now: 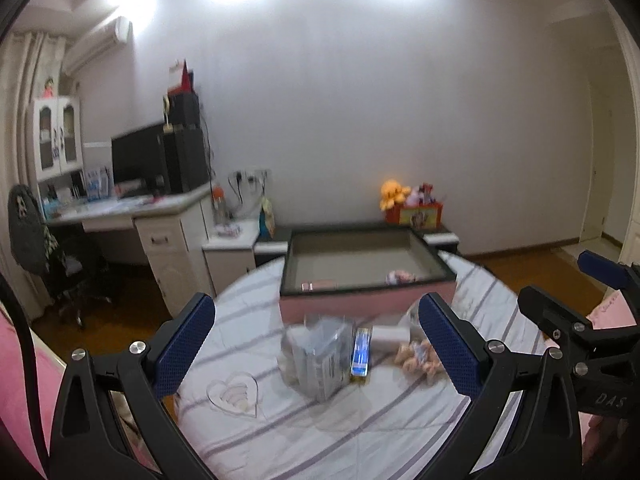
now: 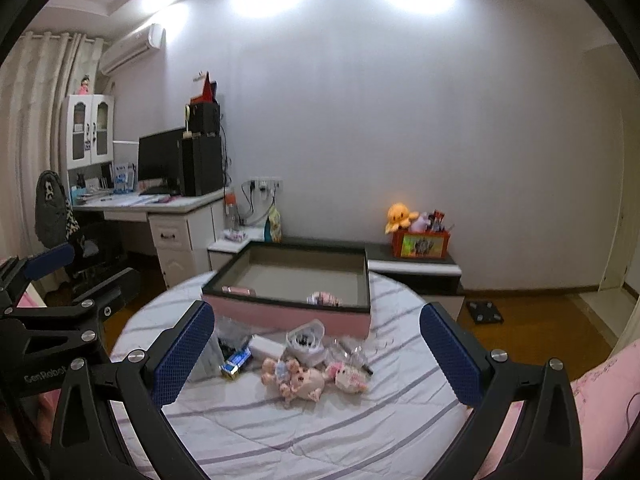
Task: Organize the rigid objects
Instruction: 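Withdraw both tools from the box back above the bed, then grasp the clear plastic box with the left tool while the right tool grasps the white block figure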
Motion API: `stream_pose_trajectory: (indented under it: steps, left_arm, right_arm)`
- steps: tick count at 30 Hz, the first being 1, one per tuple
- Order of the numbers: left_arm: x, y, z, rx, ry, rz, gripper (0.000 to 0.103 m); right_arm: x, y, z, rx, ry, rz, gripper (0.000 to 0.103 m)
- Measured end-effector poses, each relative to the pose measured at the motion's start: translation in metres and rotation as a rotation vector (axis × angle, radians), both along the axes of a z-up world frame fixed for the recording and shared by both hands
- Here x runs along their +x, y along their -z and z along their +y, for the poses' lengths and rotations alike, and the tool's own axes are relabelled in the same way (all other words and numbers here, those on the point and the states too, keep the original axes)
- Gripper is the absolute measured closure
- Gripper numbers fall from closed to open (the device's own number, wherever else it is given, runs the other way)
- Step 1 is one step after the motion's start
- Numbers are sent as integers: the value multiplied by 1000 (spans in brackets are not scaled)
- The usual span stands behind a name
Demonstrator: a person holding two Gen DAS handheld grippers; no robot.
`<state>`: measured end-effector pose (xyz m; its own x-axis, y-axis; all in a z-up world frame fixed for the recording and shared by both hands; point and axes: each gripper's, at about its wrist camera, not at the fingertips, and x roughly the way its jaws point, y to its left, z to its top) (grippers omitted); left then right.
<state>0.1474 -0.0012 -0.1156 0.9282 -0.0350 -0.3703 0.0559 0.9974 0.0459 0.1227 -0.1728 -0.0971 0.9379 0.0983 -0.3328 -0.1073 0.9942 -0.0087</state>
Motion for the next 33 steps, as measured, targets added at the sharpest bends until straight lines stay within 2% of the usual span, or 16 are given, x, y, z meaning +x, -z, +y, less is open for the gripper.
stream_pose_trajectory:
  steps: [6, 11, 14, 18, 21, 23, 24, 26, 33]
  left_arm:
    - [30, 49, 16, -11, -24, 138, 0]
    - [51, 76, 17, -22, -31, 226, 0]
    - [65, 83, 15, -53, -11, 251, 0]
    - [82, 90, 10, -37, -31, 262, 0]
    - [93, 96, 7, -18, -43, 285, 12]
    - [98, 100, 6, -24, -31, 307, 29]
    - [101, 102, 6, -35, -14, 320, 33]
    - [101, 103, 5, -55, 14, 325, 51]
    - [87, 98, 3, -43, 38, 318, 62]
  right_arm:
    - [26, 47, -2, 18, 10, 84, 0]
    - [50, 79, -11, 24, 35, 178, 0]
    - [58, 92, -16, 18, 43, 214, 0]
    - [67, 105, -22, 7, 53, 258, 0]
    - [72, 111, -26, 13, 64, 283, 0]
    - [75, 115, -28, 17, 72, 298, 0]
    - [77, 117, -30, 15, 79, 305, 0]
    - [81, 120, -34, 15, 88, 318, 0]
    - [104, 129, -47, -6, 142, 396, 0]
